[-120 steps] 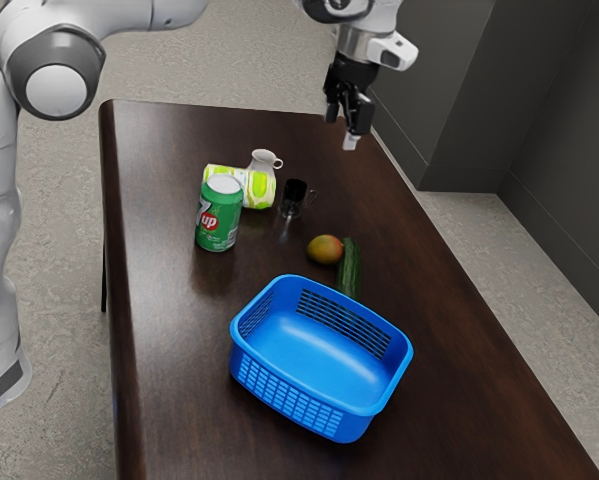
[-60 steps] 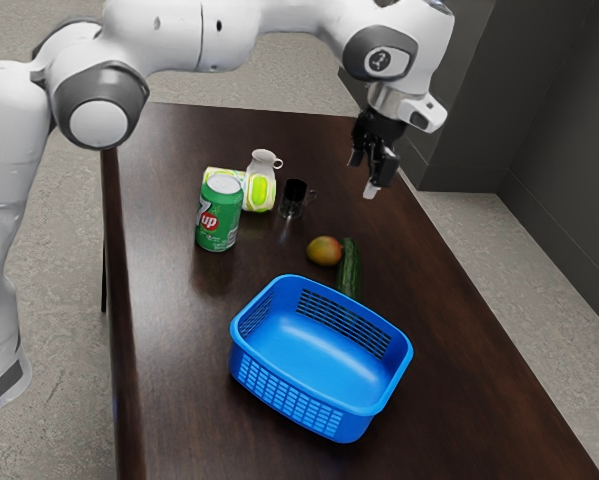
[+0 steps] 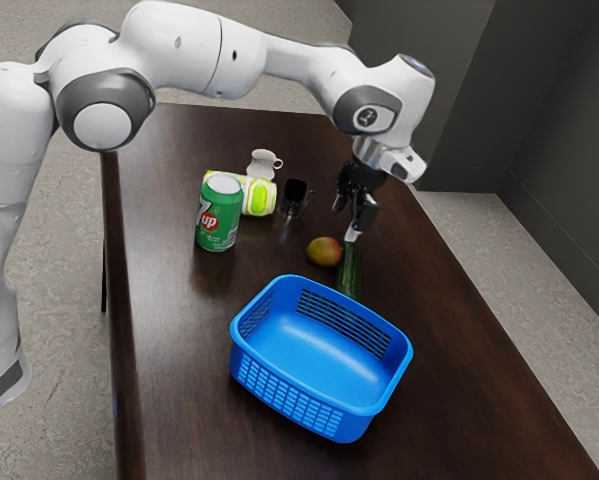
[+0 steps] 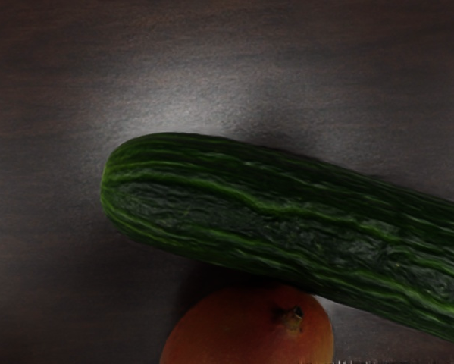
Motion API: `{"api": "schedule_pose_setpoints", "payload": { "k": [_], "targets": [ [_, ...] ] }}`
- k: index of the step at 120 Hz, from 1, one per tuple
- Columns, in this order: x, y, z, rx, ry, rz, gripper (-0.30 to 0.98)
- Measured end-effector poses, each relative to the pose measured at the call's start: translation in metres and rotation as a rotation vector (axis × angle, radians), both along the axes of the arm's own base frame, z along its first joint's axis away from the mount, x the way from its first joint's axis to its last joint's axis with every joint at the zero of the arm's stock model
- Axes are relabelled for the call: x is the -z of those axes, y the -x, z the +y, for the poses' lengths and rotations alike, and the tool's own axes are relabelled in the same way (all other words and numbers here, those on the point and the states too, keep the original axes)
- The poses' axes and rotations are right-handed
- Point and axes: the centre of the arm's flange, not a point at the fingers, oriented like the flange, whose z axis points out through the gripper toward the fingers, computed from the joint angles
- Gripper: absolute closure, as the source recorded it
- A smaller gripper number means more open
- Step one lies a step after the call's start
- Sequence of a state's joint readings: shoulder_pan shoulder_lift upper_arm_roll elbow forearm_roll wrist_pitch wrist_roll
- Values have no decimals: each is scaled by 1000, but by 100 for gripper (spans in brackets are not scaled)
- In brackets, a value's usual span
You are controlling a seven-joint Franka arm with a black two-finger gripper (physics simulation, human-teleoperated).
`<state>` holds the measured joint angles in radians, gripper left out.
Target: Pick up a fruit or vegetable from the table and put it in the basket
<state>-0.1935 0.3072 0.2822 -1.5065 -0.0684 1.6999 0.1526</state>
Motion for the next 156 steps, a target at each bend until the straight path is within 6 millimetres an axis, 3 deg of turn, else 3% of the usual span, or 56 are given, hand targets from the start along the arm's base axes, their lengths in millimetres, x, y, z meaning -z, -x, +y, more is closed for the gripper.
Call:
{"api": "schedule_pose_setpoints", "payload": {
  "k": [12, 50, 100, 120, 129, 141, 149, 156],
  "targets": [
    [4, 2, 1, 35, 4, 6, 0],
    [47, 11, 4, 108, 19, 60, 0],
    [76, 12, 4, 156, 30, 41, 0],
    [81, 13, 3, 152, 28, 39, 32],
    [85, 14, 5, 146, 23, 42, 38],
    [67, 16, 6, 141, 9, 17, 40],
    [44, 18, 8, 137, -4, -6, 41],
    [11, 16, 10, 136, -24, -39, 40]
  ]
}}
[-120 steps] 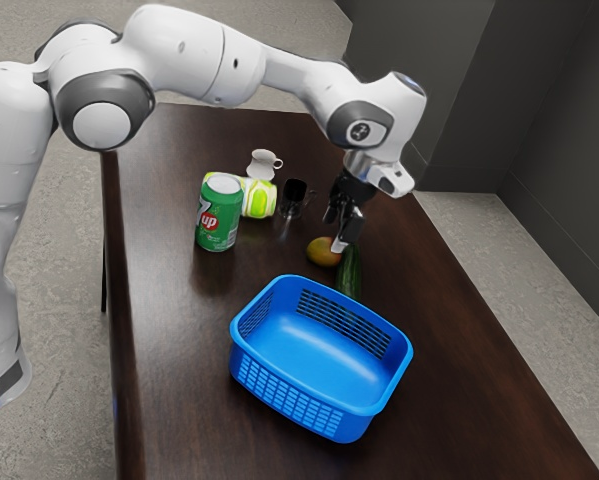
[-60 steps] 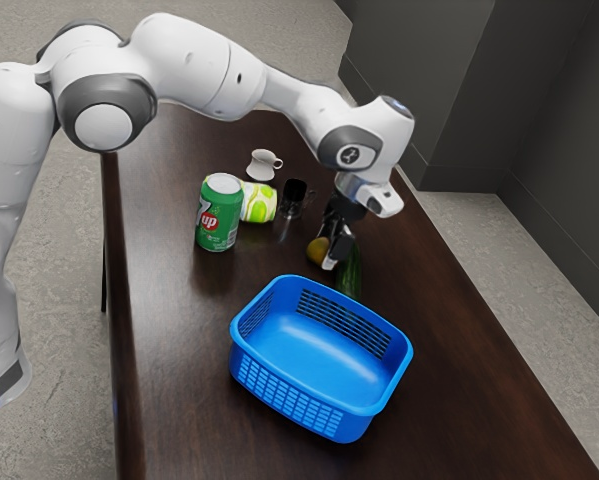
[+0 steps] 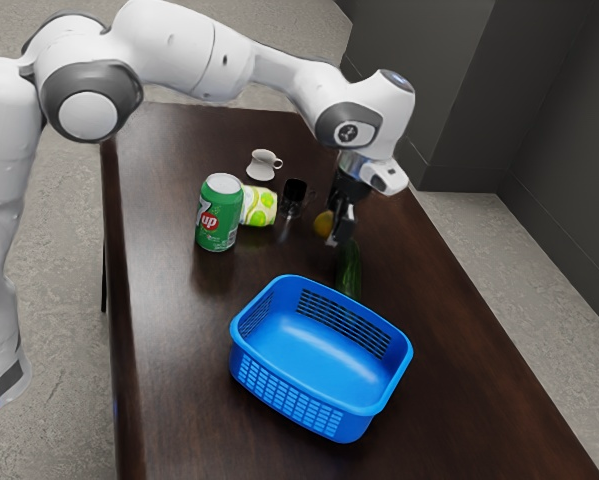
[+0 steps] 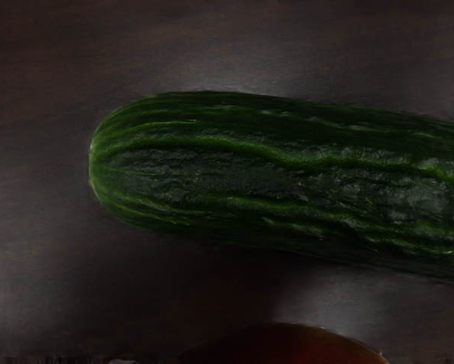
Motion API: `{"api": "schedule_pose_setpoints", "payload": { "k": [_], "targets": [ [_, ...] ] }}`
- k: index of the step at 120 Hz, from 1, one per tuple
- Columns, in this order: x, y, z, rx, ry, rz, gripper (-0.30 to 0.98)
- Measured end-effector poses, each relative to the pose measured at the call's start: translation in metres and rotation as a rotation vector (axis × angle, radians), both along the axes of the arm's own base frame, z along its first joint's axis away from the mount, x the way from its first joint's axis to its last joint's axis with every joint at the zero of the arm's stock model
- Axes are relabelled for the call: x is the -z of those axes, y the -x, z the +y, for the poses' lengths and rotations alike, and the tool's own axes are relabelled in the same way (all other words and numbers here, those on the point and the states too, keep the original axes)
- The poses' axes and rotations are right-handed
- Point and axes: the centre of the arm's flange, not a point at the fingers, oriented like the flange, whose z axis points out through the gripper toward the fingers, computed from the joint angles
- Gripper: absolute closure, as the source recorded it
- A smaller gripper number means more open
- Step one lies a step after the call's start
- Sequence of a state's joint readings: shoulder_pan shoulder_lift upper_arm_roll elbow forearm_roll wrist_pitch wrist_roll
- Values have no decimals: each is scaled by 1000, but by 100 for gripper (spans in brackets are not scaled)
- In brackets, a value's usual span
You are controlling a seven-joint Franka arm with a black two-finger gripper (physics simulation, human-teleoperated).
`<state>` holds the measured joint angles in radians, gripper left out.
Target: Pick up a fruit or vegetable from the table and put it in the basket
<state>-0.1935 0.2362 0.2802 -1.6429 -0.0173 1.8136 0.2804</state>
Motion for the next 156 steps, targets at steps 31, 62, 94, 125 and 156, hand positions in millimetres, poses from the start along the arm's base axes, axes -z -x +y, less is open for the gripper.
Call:
{"api": "schedule_pose_setpoints", "payload": {
  "k": [31, 62, 94, 125, 156],
  "targets": [
    [-88, 6, -29, 35, -37, -57, 40],
    [-88, 32, -193, 281, 16, -26, 40],
    [-84, 54, -262, 364, 34, -13, 40],
    [-42, 53, -298, 388, 41, 37, 40],
    [-23, 69, -345, 451, 45, 36, 23]
  ]
}}
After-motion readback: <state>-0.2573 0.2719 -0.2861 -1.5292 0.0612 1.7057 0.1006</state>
